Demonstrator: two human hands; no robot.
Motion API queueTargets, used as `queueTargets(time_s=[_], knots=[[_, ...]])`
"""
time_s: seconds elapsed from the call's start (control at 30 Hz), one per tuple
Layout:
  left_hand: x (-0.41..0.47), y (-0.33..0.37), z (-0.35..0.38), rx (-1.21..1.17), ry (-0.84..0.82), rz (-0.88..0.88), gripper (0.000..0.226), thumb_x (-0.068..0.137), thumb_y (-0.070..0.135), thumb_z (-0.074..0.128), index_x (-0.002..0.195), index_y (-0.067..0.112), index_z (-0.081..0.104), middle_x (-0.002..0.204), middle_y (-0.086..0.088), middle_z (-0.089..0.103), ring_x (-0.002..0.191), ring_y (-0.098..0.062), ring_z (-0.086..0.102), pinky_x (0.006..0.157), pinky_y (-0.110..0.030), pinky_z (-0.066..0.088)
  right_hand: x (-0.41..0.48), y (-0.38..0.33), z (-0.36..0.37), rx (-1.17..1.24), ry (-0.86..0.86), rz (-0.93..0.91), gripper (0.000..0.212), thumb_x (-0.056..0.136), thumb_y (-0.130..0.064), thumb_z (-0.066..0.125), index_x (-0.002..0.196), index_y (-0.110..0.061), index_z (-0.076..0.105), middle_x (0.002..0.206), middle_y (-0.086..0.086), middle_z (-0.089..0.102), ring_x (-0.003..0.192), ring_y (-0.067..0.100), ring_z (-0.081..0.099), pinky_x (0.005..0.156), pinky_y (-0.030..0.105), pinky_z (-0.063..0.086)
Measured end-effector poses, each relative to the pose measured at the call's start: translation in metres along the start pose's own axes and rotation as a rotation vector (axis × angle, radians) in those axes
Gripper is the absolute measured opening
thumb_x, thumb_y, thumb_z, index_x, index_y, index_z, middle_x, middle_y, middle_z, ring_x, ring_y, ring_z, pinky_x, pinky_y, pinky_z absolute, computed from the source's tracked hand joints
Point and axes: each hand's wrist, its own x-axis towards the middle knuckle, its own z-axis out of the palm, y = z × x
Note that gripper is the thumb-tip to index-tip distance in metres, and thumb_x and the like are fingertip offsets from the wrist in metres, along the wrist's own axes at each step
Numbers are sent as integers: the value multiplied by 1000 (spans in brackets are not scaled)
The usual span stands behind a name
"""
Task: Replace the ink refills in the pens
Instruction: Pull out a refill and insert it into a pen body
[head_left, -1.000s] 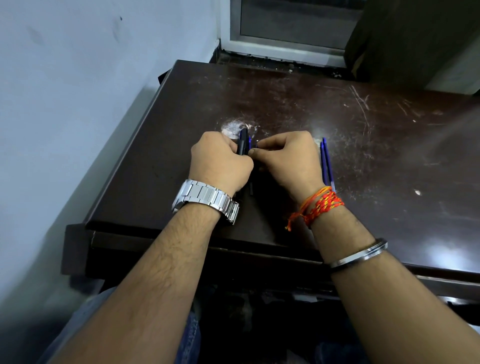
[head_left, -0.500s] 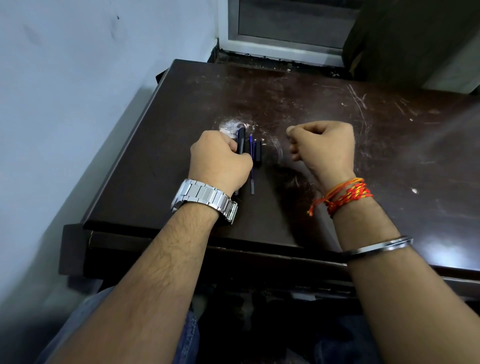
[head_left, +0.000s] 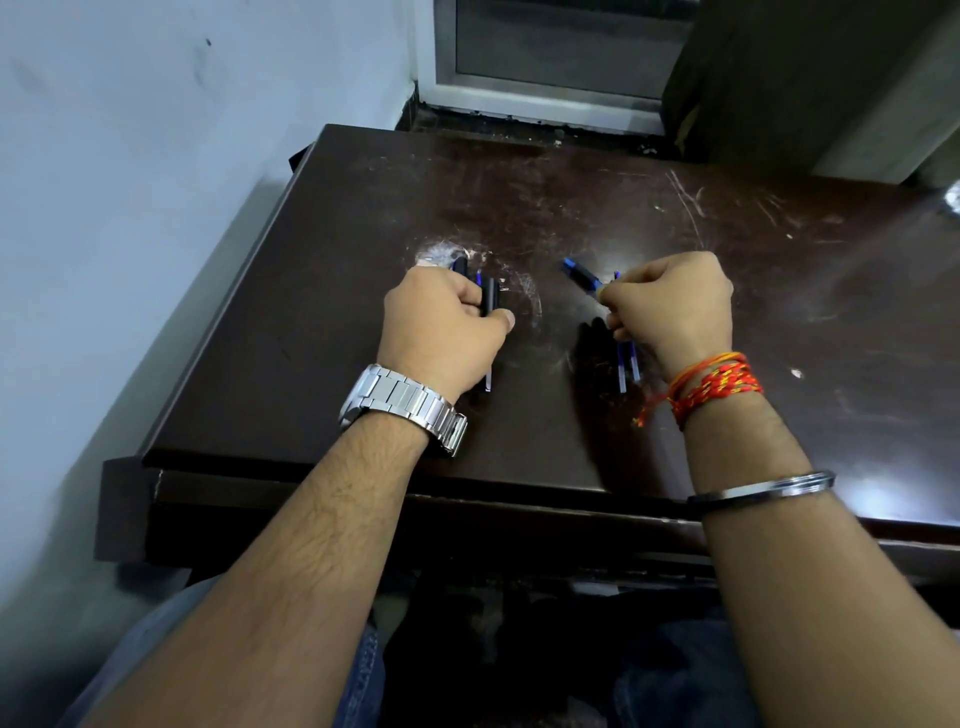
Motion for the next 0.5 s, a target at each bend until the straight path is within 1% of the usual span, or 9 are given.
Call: queueTargets(time_s=[0.03, 0.07, 0.13, 0.17, 0.23, 0.27, 0.4, 0.47, 0.5], knots=[[1, -1, 2, -2, -6, 1, 21, 70, 31, 83, 65, 26, 63, 50, 15, 58, 48, 14, 54, 44, 4, 34, 0, 0, 0, -29, 3, -10, 6, 78, -12, 74, 72, -14, 75, 62, 5, 70, 43, 6, 63, 49, 20, 53], [0, -1, 2, -5, -5, 2, 17, 70, 31, 83, 72, 24, 68, 51, 15, 58, 47, 14, 53, 44, 4, 34, -1, 0, -1, -58, 11, -25, 3, 77, -12, 74, 76, -11, 76, 68, 8, 72, 53, 12, 68, 57, 25, 58], [0, -1, 4, -4, 1, 7, 22, 70, 32, 83, 85, 20, 73, 53, 16, 58, 50, 11, 54, 44, 5, 33, -2, 0, -2, -114, 34, -49, 8, 76, -12, 73, 82, -8, 77, 80, 14, 74, 73, 25, 72, 74, 35, 62], [0, -2, 5, 0, 1, 10, 24, 70, 32, 83, 88, 19, 74, 55, 16, 59, 52, 10, 54, 43, 6, 32, -2, 0, -3, -137, 46, -61, 10, 76, -11, 73, 83, -7, 77, 83, 15, 73, 76, 27, 71, 76, 35, 61], [0, -2, 6, 5, 0, 13, 26, 70, 32, 83, 90, 18, 74, 56, 16, 59, 54, 10, 54, 43, 5, 33, -2, 1, -4, -198, 70, -77, 14, 76, -13, 72, 87, -5, 75, 87, 15, 71, 77, 23, 67, 72, 27, 55], [0, -2, 6, 5, 0, 12, 26, 70, 32, 83, 91, 18, 74, 56, 16, 59, 54, 10, 54, 44, 5, 33, -1, 1, -5, -223, 75, -75, 17, 76, -15, 73, 90, -4, 74, 90, 15, 71, 80, 23, 67, 72, 27, 54], [1, -2, 6, 8, 5, 9, 28, 70, 32, 83, 93, 18, 74, 57, 17, 58, 55, 10, 53, 43, 4, 34, 0, 2, -3, -298, 29, -29, 28, 77, -19, 75, 99, -3, 71, 106, 19, 69, 93, 30, 69, 81, 34, 59], [1, -2, 6, 16, 3, 3, 26, 70, 33, 83, 91, 20, 74, 57, 17, 59, 55, 10, 54, 43, 2, 34, 1, 1, -2, -325, 5, -16, 31, 77, -21, 75, 102, -3, 70, 110, 21, 67, 95, 31, 68, 81, 35, 58], [1, -3, 6, 16, -3, -1, 22, 70, 33, 83, 86, 21, 73, 57, 17, 59, 55, 10, 54, 43, 1, 33, 1, 1, -1, -335, -3, -18, 31, 78, -21, 74, 103, -2, 70, 110, 21, 67, 96, 32, 67, 78, 33, 56]])
